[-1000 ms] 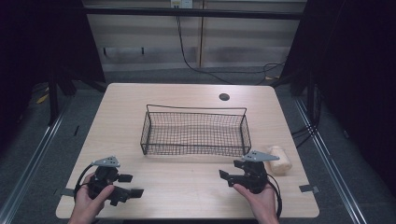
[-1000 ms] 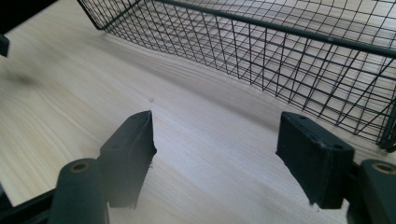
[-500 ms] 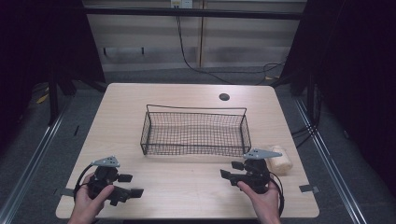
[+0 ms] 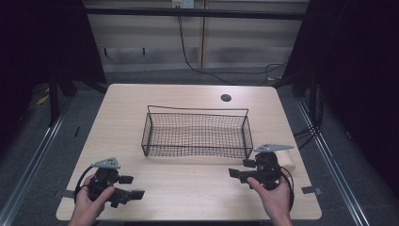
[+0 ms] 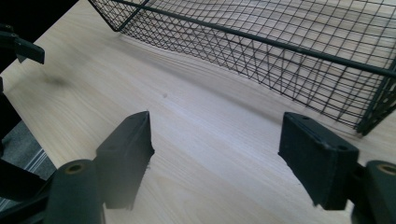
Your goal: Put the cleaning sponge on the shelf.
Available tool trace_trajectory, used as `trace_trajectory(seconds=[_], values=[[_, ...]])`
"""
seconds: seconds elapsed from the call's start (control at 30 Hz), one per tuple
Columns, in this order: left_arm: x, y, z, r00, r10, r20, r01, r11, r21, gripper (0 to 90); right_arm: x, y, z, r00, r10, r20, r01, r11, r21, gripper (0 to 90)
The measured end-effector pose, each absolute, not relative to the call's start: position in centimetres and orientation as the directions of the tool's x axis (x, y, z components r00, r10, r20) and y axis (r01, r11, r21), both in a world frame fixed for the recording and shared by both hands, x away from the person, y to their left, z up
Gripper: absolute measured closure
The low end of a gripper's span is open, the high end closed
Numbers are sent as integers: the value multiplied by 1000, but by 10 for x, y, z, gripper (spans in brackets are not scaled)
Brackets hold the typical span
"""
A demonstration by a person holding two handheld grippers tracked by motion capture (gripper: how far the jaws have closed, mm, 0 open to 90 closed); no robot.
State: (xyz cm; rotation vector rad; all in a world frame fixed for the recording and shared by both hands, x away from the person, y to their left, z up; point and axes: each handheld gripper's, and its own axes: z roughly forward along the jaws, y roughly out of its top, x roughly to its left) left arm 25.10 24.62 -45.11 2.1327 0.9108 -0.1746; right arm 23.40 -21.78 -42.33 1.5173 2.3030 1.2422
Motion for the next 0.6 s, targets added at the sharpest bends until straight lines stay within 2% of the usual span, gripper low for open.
trace_trajectory(seconds=[0.13, 0.5, 0.6], values=[[251, 246, -451, 729, 554, -402, 663, -425, 617, 163, 238, -230, -419, -474, 811, 343, 736, 151, 660, 176], [251, 245, -453, 724, 559, -404, 669, -428, 608, 163, 245, -251, -401, -460, 807, 370, 769, 154, 620, 174], [251, 245, -453, 723, 560, -405, 669, -425, 609, 163, 251, -252, -396, -462, 801, 380, 793, 181, 582, 174]])
